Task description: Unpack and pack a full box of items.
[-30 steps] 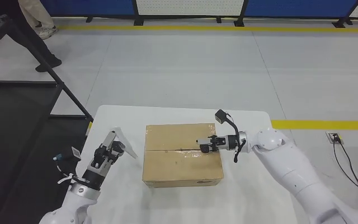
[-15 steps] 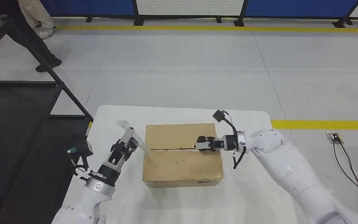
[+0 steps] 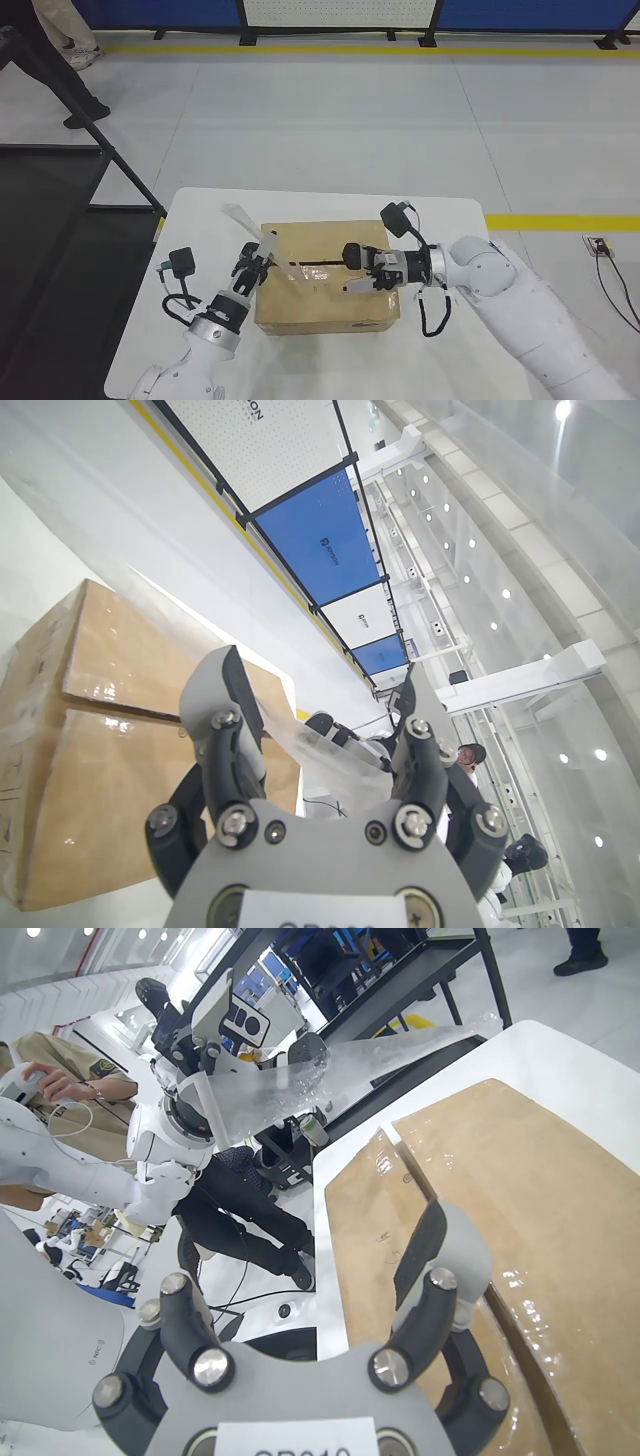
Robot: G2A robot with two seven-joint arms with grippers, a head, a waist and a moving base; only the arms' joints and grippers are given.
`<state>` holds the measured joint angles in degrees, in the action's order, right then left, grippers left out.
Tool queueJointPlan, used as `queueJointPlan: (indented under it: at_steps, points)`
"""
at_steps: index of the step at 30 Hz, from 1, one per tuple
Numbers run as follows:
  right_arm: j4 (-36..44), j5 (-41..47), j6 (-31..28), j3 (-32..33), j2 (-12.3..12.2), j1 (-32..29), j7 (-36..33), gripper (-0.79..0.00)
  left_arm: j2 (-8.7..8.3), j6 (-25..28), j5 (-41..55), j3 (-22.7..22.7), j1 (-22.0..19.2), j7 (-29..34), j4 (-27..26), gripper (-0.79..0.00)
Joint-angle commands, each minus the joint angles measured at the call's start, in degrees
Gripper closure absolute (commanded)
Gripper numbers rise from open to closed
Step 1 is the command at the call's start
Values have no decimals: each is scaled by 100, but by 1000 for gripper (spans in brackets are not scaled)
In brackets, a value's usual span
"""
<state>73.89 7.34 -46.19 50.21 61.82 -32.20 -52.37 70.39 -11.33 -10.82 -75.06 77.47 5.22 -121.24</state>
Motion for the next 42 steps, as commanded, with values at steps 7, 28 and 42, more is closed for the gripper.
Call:
queueJointPlan:
  at_steps: [7, 28, 42]
  points:
    - [801, -491, 266, 226, -92, -344, 157, -785, 41, 40, -217, 207, -14, -85, 37, -597]
    - [1515, -1366, 577, 618, -178, -775, 710, -274, 199, -55, -940, 862, -332, -361, 290, -597]
    - [1534, -1150, 534, 766, -225, -800, 488, -382, 268, -63, -938, 809, -309, -392, 289, -588]
